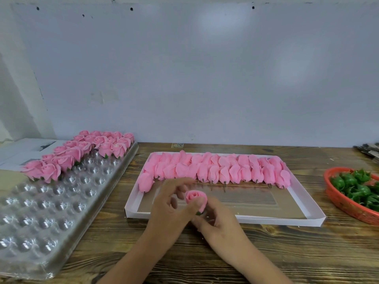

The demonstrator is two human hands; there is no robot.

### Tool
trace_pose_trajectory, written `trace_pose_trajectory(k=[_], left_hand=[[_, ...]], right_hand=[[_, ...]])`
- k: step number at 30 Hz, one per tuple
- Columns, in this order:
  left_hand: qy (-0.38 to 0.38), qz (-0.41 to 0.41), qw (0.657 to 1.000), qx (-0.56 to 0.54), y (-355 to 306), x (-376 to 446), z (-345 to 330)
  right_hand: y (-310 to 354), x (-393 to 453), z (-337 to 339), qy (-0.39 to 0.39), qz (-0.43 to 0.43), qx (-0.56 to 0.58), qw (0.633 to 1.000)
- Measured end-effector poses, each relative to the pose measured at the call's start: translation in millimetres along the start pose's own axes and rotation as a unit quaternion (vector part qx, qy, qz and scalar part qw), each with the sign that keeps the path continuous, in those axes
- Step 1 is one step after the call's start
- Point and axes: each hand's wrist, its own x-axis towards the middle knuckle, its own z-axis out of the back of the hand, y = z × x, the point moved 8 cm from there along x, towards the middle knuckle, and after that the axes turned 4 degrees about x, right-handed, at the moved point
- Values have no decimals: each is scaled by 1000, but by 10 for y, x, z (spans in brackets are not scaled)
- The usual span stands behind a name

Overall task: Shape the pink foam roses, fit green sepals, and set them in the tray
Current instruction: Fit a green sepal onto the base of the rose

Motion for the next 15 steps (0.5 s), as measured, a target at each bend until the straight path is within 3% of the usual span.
trace_pose_trajectory(k=[6, 15], left_hand=[[54, -20, 997, -54, -77, -14, -89], [138, 13, 989, -44, -14, -60, -219]], right_hand=[[31, -22, -145, 37, 31, -36, 998], [24, -35, -98, 12, 21, 37, 999]])
